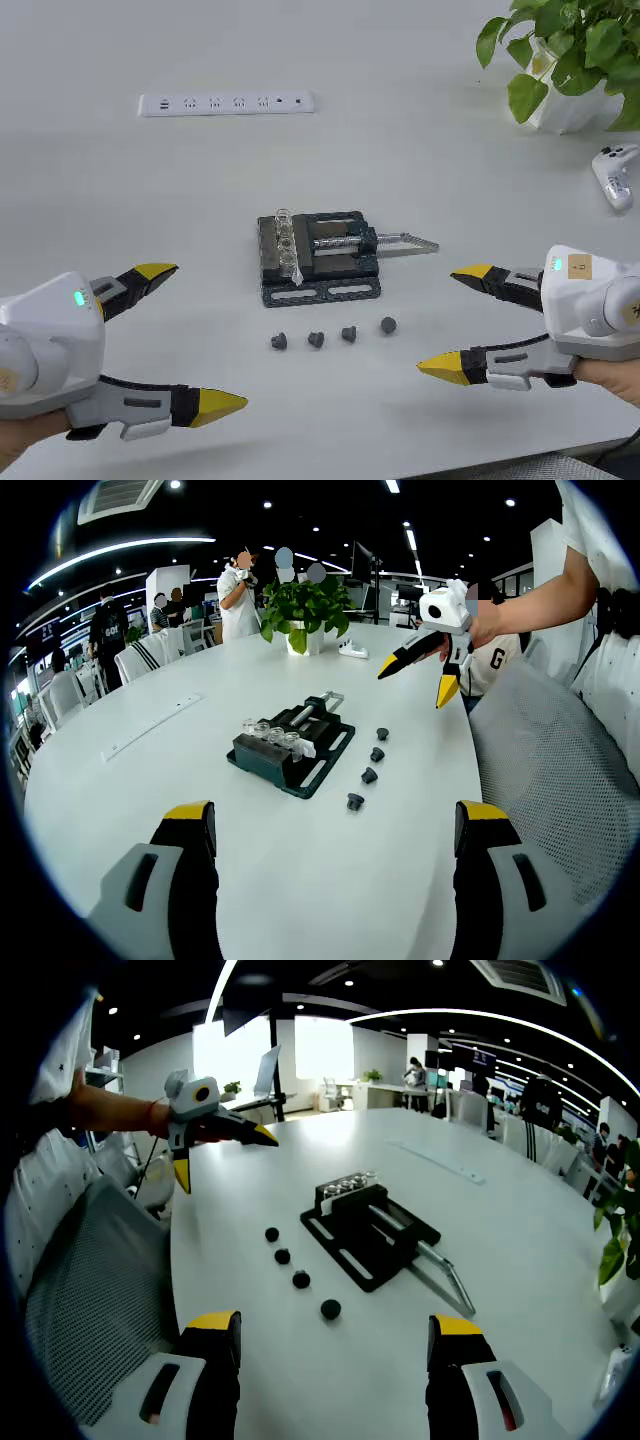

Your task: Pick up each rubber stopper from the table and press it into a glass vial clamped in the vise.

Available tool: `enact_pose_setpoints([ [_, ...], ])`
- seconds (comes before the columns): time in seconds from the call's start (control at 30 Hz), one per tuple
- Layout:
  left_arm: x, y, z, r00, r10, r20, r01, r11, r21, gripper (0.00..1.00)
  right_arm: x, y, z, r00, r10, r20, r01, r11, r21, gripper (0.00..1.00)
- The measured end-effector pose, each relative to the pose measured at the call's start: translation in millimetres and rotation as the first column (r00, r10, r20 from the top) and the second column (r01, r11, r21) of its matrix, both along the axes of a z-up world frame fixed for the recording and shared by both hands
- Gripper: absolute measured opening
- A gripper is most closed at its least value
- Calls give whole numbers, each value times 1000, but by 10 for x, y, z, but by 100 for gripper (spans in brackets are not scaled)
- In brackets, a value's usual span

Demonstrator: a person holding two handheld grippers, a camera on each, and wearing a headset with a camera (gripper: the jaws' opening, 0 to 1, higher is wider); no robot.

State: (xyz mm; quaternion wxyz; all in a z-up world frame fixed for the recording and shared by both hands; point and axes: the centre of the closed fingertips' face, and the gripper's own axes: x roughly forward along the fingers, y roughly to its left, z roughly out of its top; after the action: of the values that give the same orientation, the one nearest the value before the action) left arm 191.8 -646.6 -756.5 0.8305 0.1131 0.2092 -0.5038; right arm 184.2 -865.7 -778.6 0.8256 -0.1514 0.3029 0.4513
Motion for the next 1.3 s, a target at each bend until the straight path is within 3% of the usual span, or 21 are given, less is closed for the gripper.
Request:
enact_pose_setpoints([
  [1.3,23,-2,40,1000,11,12,-11,1000,-6,99,48,80,23,1000,18,16,-18,1000,-2,72],
])
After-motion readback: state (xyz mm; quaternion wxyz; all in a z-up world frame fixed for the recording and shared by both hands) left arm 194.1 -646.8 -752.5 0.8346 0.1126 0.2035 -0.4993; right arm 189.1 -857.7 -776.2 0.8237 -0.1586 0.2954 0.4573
